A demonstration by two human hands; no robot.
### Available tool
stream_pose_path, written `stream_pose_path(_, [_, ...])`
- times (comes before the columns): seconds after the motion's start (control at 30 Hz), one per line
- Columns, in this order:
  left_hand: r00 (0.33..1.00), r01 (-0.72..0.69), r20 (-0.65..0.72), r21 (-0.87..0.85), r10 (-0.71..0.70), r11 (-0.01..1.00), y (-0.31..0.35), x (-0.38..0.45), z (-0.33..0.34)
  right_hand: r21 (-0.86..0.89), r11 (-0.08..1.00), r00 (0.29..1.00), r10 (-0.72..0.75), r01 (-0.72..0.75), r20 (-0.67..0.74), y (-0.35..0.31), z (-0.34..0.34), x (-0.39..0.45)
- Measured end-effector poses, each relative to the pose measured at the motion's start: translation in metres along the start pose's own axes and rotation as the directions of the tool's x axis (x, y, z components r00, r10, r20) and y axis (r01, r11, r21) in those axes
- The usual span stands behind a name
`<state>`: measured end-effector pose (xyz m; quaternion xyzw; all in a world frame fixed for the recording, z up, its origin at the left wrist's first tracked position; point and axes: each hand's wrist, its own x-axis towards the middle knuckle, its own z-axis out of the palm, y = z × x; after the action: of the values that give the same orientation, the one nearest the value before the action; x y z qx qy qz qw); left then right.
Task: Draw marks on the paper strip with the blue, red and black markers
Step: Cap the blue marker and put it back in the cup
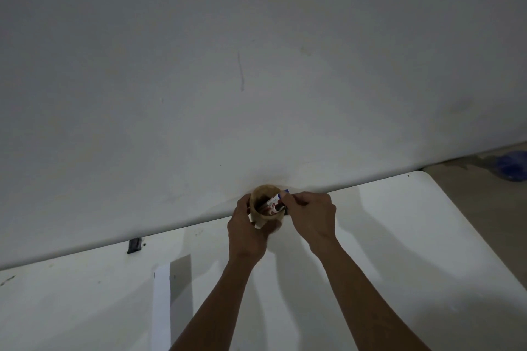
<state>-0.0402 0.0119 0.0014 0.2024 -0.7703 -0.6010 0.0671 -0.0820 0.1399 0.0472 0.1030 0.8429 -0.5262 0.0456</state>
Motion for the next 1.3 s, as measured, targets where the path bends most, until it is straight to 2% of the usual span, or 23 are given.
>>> stream_pose_path(0.13, [1.000,0.009,0.002,-0.009,-0.009,1.000,-0.002,0.001,0.000,0.057,0.991,0.993,0.118,-0.119,0.014,-0.005,-0.002,0.003])
stream_pose_path(0.43, [1.000,0.010,-0.007,-0.013,-0.010,1.000,-0.003,0.002,0.003,-0.157,0.972,0.985,0.173,-0.173,-0.013,-0.020,0.004,0.000])
stream_pose_path(0.6, [0.999,0.029,-0.015,-0.058,-0.030,0.998,-0.001,0.002,0.005,-0.202,0.958,0.978,0.196,-0.206,-0.067,-0.027,0.015,-0.004])
stream_pose_path(0.73, [0.998,0.061,-0.011,-0.079,-0.062,0.995,0.000,0.001,0.004,-0.304,0.941,0.989,0.128,-0.145,-0.075,-0.037,0.014,-0.015])
stream_pose_path(0.83, [1.000,0.026,-0.014,0.025,-0.025,0.999,0.001,0.000,0.003,-0.357,0.933,0.995,0.018,-0.051,-0.097,-0.038,0.007,-0.026])
stream_pose_path(1.0, [0.999,0.034,-0.013,0.040,-0.033,0.999,-0.001,0.001,0.003,-0.215,0.949,0.951,-0.267,0.231,-0.158,-0.025,-0.004,-0.030])
stream_pose_path(1.1, [0.999,0.033,-0.016,0.027,-0.032,0.999,0.000,0.001,0.003,-0.068,0.932,0.903,-0.362,0.356,-0.233,-0.029,-0.017,-0.028])
stream_pose_path(1.2, [0.999,0.045,-0.009,0.029,-0.044,0.999,0.000,0.001,0.003,0.110,0.907,0.875,-0.351,0.406,-0.334,-0.036,-0.035,-0.026])
stream_pose_path(1.3, [0.999,0.047,-0.009,0.033,-0.047,0.998,-0.003,0.001,0.004,0.356,0.864,0.903,-0.219,0.355,-0.370,-0.043,-0.049,-0.025])
